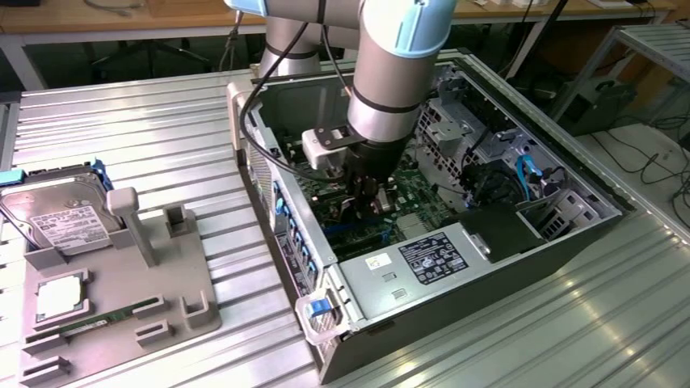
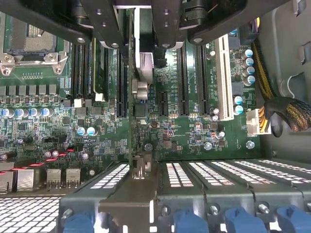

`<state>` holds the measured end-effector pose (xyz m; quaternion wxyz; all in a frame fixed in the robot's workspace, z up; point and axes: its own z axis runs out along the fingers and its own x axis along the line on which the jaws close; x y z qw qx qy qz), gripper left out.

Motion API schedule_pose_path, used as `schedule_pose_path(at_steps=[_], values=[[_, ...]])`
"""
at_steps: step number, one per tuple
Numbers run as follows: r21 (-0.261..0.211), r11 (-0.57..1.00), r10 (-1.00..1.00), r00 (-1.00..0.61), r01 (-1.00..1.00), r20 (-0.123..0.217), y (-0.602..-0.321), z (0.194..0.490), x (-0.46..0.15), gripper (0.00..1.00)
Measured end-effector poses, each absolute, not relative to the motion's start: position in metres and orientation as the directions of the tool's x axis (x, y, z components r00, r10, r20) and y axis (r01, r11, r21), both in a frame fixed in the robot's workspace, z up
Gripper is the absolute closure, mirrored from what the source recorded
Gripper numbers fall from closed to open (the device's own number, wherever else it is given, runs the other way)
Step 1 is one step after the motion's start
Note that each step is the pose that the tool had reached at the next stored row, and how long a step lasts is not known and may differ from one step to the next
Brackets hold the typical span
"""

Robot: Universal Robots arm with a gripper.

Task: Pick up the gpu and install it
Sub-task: 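Insert the gpu into the slot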

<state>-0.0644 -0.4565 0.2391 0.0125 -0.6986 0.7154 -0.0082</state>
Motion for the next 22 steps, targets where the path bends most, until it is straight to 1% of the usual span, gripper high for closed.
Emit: schedule_pose_path(at_steps=[22], values=[[-0.023,0.024,-1.0,-0.024,-0.999,-0.005,-0.457,0.224,-0.065,0.72]])
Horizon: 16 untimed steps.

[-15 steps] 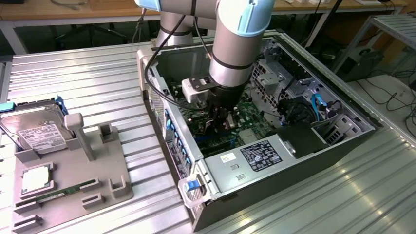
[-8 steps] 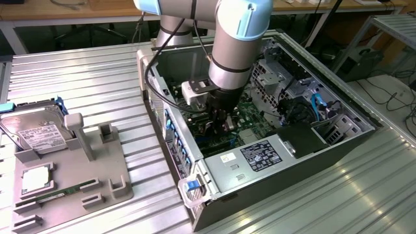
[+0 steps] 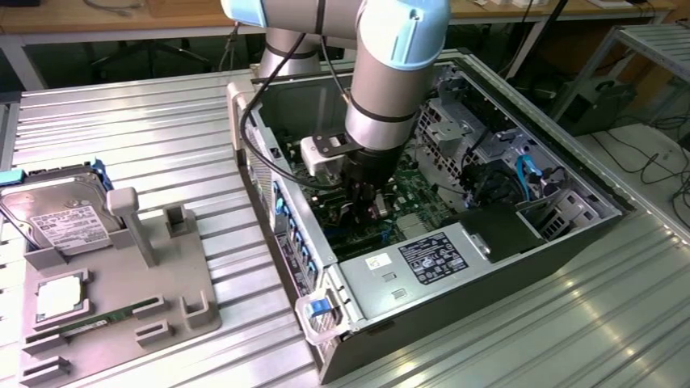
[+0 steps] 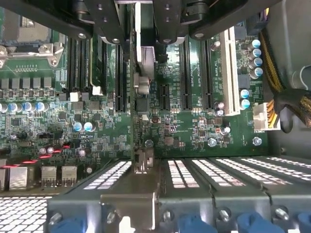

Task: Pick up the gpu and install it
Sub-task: 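Insert the gpu into the slot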

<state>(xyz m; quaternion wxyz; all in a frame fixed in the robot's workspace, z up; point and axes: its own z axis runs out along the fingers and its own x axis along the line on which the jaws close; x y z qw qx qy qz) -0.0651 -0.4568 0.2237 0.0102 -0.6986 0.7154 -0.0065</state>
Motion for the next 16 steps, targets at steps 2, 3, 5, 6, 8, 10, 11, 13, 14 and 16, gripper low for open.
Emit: schedule_pose_path(at_steps=[2,3,5,6,8,10,11,13,14,16], values=[[-0.024,0.024,-1.0,-0.024,-0.999,-0.006,-0.457,0.222,-0.065,0.72],[-0.024,0.024,-1.0,-0.024,-0.999,-0.007,-0.457,0.221,-0.065,0.72],[-0.024,0.024,-1.0,-0.024,-0.999,-0.008,-0.457,0.221,-0.065,0.72],[-0.024,0.024,-1.0,-0.024,-0.999,-0.008,-0.457,0.221,-0.065,0.72],[-0.024,0.024,-1.0,-0.024,-0.999,-0.008,-0.457,0.221,-0.065,0.72],[-0.025,0.024,-1.0,-0.024,-0.999,-0.009,-0.456,0.222,-0.065,0.71],[-0.025,0.024,-1.0,-0.024,-0.999,-0.008,-0.456,0.228,-0.065,0.65],[-0.025,0.024,-1.0,-0.024,-0.999,-0.008,-0.456,0.236,-0.065,0.65],[-0.025,0.024,-1.0,-0.024,-0.999,-0.008,-0.456,0.241,-0.065,0.65],[-0.026,0.024,-1.0,-0.024,-0.999,-0.008,-0.456,0.255,-0.065,0.65]])
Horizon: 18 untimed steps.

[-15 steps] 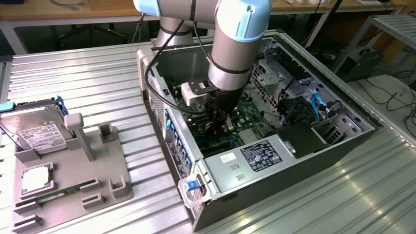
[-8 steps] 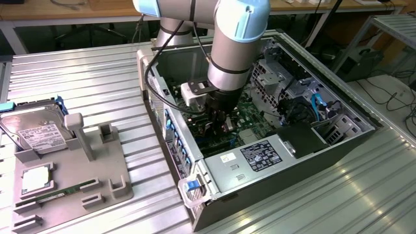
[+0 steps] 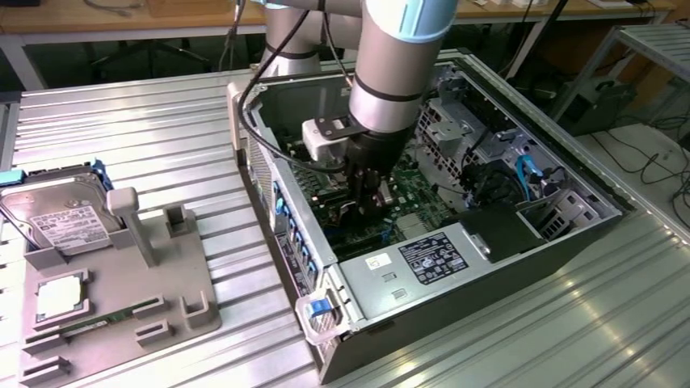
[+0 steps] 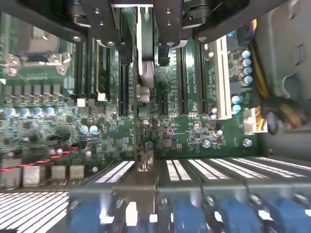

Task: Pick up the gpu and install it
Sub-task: 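Insert the gpu into the slot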

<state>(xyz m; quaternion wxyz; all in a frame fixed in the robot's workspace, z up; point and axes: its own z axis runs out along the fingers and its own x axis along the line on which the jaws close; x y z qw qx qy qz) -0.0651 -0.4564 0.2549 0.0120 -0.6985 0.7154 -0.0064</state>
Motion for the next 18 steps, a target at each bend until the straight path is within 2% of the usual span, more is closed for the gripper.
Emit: schedule_pose_path(at_steps=[7,11,15,18], values=[[-0.026,0.024,-1.0,-0.024,-0.999,-0.008,-0.456,0.288,-0.065,0.65],[-0.027,0.024,-1.0,-0.024,-0.999,-0.008,-0.456,0.288,-0.065,0.67],[-0.027,0.024,-1.0,-0.024,-0.999,-0.008,-0.456,0.288,-0.065,0.89],[-0.026,0.024,-1.0,-0.024,-0.999,-0.008,-0.456,0.288,-0.065,0.89]])
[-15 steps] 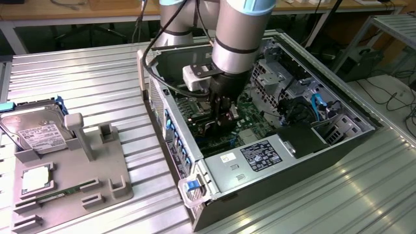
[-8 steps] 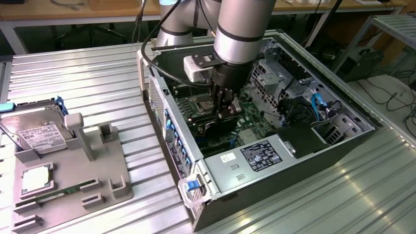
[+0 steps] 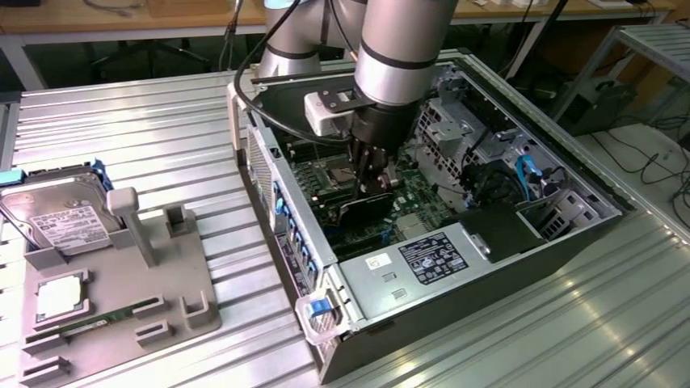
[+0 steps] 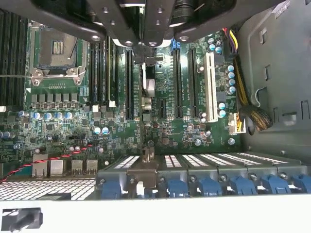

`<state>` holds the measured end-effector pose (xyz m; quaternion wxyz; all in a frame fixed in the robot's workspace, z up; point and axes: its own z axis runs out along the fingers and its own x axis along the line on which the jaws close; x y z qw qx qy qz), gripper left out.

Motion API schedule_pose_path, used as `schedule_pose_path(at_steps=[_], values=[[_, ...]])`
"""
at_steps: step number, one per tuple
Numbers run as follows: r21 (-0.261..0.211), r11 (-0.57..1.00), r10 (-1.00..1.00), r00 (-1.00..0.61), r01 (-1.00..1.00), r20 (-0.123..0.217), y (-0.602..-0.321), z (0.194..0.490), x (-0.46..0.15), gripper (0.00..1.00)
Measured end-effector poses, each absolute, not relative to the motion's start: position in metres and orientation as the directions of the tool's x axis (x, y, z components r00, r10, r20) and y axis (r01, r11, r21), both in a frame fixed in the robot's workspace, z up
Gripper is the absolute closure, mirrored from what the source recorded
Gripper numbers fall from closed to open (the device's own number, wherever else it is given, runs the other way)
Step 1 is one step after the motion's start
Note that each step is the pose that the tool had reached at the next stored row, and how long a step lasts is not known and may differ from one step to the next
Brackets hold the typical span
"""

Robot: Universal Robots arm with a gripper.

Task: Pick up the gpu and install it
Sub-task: 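Insert the gpu into the slot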

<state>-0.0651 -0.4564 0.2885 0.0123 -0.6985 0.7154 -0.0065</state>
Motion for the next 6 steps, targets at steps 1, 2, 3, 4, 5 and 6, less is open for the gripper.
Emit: schedule_pose_path(at_steps=[1,2,3,4,5,6], values=[[-0.026,0.024,-1.0,-0.024,-0.999,-0.009,-0.4564,0.2884,-0.0651,0.89],[-0.026,0.024,-1.0,-0.024,-0.999,-0.008,-0.4564,0.2884,-0.0652,0.89],[-0.026,0.024,-1.0,-0.024,-0.999,-0.008,-0.4564,0.2885,-0.0652,0.89],[-0.026,0.024,-1.0,-0.024,-0.999,-0.009,-0.4564,0.2885,-0.0651,0.89],[-0.026,0.024,-1.0,-0.024,-0.999,-0.009,-0.4564,0.2885,-0.0651,0.89],[-0.026,0.024,-1.0,-0.024,-0.999,-0.009,-0.4564,0.2885,-0.0651,0.89]])
